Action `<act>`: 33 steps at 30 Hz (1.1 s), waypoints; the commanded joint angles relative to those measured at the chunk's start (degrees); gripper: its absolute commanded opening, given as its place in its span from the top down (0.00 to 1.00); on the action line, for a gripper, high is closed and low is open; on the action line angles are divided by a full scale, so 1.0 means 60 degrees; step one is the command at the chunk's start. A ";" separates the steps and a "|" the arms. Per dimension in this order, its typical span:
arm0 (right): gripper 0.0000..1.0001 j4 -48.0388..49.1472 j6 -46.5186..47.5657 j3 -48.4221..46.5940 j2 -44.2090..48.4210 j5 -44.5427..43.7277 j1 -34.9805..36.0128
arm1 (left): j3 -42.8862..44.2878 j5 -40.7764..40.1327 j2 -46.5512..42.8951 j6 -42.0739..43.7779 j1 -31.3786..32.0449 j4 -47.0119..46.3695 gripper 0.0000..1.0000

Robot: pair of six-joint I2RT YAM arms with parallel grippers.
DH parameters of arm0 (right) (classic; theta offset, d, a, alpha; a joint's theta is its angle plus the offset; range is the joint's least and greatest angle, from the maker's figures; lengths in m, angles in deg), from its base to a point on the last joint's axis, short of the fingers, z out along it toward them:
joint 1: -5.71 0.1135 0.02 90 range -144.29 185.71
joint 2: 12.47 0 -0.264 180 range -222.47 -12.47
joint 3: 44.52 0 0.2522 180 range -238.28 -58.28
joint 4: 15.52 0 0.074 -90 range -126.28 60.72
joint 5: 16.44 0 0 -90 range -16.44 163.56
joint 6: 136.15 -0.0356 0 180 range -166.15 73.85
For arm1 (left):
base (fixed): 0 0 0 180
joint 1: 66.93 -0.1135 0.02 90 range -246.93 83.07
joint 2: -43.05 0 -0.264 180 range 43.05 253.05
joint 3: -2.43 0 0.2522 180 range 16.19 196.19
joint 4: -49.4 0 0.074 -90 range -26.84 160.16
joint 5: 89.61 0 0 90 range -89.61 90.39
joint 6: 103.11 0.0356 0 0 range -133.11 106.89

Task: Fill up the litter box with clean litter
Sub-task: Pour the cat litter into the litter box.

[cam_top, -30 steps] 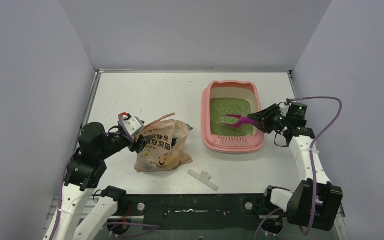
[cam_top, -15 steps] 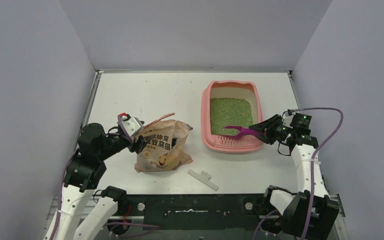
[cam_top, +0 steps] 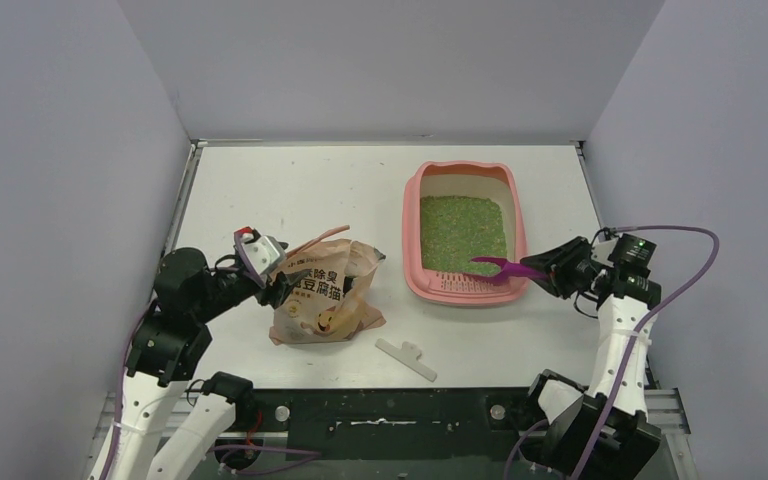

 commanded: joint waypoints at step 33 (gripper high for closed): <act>1.00 0.0287 0.1544 -0.5051 -0.2249 -0.3968 0.2877 | 0.0073 -0.0186 -0.0369 0.0564 0.0036 0.0355 0.41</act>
